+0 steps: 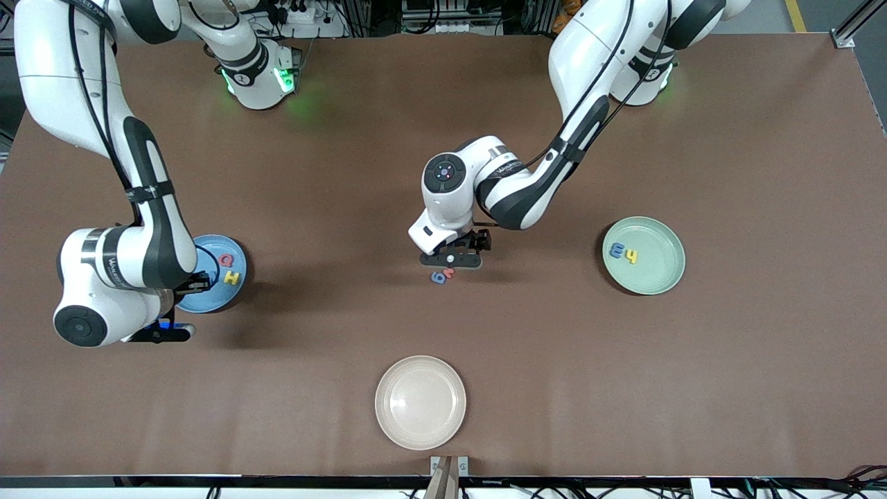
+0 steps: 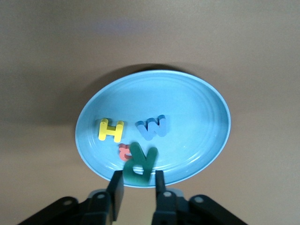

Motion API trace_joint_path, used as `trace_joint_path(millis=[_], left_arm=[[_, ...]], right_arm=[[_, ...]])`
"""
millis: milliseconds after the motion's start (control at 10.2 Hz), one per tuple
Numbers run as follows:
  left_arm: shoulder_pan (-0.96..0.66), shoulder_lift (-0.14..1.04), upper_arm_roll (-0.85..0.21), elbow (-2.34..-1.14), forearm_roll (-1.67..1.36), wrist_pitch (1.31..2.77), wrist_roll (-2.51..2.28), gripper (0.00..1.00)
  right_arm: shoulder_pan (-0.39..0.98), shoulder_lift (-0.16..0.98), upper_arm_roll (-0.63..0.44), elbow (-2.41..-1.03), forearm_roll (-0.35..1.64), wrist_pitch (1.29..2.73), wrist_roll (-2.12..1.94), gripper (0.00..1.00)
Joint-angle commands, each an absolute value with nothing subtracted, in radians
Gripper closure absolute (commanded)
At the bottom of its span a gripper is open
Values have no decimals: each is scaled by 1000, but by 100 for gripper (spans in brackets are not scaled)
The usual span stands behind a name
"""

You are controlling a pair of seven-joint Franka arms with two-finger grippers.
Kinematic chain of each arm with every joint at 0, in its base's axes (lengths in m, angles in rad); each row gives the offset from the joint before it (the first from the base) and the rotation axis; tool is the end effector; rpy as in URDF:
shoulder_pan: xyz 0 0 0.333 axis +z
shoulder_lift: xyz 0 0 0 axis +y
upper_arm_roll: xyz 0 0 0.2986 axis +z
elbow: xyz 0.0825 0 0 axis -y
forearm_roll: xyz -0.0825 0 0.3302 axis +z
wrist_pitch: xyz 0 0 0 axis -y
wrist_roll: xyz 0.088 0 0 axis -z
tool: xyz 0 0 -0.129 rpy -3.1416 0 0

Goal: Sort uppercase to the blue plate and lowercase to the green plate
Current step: 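Release the R on the blue plate while the left gripper nears the w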

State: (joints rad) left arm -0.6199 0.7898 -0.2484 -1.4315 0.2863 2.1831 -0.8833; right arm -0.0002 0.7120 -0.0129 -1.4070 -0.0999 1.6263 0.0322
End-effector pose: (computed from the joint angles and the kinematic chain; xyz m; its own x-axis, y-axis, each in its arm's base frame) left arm 0.4658 -0.4801 0.2291 0.9960 -0.0822 0.0357 -0.0805 -0.9957 -0.0454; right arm 0.5990 -0.0190 0.2489 0.8818 -0.0393 -0.4700 0.0137 -0.9940 0.1087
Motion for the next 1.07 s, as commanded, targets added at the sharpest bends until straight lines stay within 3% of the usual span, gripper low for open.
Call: trace_joint_path(millis=[0,98,390,976], left_arm=[[-609,791,-244,-1430,267,2183,-896,0],[-607,784,-241,-1433,264,2180,-902,0],[-594,815,-227,-1428,264,2362,-698,0],[-600,859,-224,-1430,284,2480,-485,0]], right_arm=[[-9,706,3,-1405,-118,1625,23,0],[-8,700,5,-1401,-117,1620,21,0],[2,660,14,-1355,-109,1615,23,0],[-32,402,38,-1342,-31,1612,23,0]])
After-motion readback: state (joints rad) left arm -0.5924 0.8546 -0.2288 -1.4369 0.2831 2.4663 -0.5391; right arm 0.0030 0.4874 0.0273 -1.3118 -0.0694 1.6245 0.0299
